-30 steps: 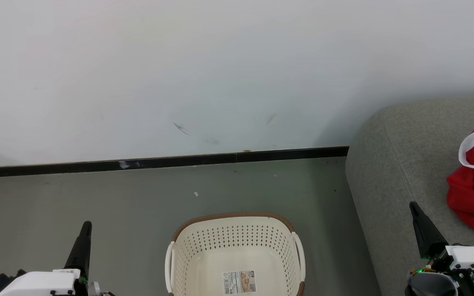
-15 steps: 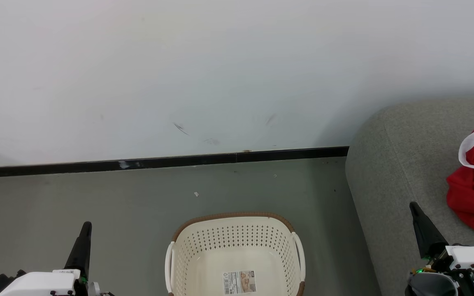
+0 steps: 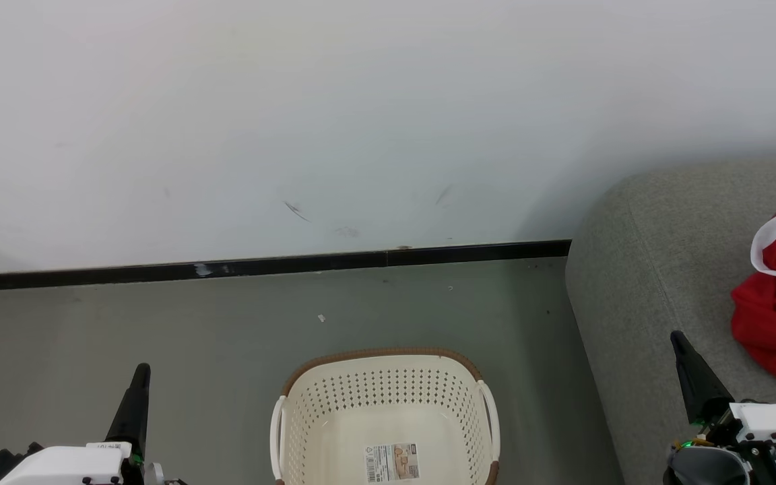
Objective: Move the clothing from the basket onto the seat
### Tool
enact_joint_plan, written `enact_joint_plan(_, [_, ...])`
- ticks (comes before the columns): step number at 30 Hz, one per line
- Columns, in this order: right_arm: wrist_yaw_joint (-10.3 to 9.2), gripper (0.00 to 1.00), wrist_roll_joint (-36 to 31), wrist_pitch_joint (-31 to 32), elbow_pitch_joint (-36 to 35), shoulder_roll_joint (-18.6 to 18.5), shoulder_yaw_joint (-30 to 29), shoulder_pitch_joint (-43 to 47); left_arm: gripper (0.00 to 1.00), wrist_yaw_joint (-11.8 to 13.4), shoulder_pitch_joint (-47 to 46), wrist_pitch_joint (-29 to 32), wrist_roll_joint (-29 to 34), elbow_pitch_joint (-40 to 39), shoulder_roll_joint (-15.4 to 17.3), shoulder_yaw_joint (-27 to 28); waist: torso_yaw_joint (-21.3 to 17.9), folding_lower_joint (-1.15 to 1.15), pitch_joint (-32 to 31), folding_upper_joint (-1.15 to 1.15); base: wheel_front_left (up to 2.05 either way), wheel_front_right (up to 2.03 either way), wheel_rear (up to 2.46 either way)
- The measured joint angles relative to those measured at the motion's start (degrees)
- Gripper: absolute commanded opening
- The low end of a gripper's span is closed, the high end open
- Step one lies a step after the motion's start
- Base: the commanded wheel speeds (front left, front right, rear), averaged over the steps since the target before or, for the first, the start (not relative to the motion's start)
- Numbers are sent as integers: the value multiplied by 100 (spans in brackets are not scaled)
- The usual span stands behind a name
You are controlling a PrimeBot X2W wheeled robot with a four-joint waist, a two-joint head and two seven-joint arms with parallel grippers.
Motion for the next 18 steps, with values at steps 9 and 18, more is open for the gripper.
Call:
enact_joint_plan(9, [0, 0, 0, 0, 1, -4, 1, -1, 0, -1, -1, 0, -1, 19, 0, 1, 0, 0, 0, 0, 0, 0, 0])
enact_joint_plan(18, [0, 0, 0, 0, 2, -11, 1, -1, 0, -4, -1, 1, -1, 25, 0, 2, 0, 0, 0, 0, 0, 0, 0])
